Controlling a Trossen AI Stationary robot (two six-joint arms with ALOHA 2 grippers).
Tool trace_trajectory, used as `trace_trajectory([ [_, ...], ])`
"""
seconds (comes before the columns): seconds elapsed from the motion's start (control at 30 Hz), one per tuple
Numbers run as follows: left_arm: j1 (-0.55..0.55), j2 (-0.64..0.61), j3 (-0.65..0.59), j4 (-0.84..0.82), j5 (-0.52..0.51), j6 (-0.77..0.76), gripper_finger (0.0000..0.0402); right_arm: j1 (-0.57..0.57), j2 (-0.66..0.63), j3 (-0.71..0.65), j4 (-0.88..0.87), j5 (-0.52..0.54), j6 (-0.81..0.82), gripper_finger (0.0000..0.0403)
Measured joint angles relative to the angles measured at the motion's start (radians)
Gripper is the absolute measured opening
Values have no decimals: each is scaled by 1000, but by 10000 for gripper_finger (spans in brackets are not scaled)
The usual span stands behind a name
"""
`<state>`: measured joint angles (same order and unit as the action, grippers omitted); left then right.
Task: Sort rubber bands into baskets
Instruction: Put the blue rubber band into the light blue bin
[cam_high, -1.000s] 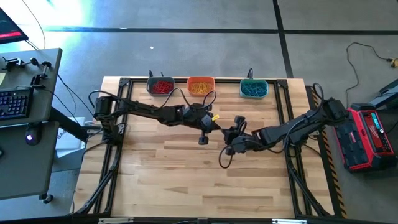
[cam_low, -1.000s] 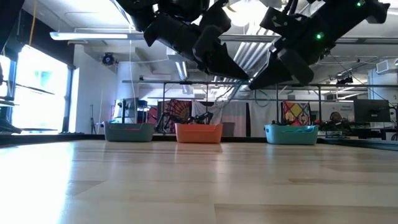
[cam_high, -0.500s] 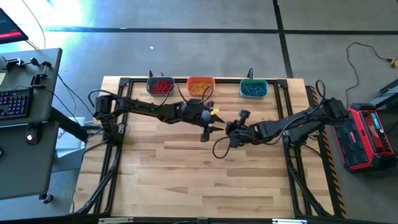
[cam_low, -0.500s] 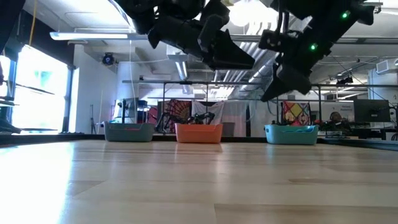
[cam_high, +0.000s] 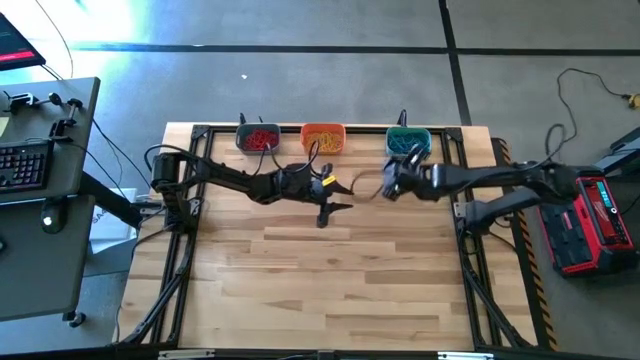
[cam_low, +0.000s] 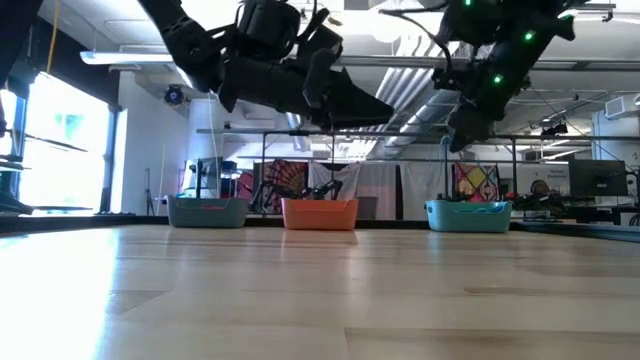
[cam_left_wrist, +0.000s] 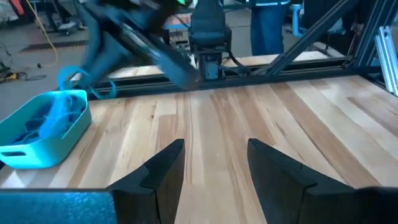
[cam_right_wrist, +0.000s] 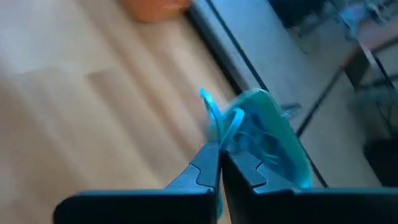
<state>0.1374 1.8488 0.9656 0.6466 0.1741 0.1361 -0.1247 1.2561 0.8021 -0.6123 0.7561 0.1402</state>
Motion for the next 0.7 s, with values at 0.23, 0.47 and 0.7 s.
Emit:
trace_trajectory([
  [0.23,0,0,-33,65,-1,-13,168,-282,-40,0,23,-86,-121,0],
  [0.47,0,1,-36,63,-3,-13,168,-497,4,0,152,-194,-233,0],
  [0.7,0,1,-36,60,40,-22,168,-650,124,0,224,-287,-255,0],
])
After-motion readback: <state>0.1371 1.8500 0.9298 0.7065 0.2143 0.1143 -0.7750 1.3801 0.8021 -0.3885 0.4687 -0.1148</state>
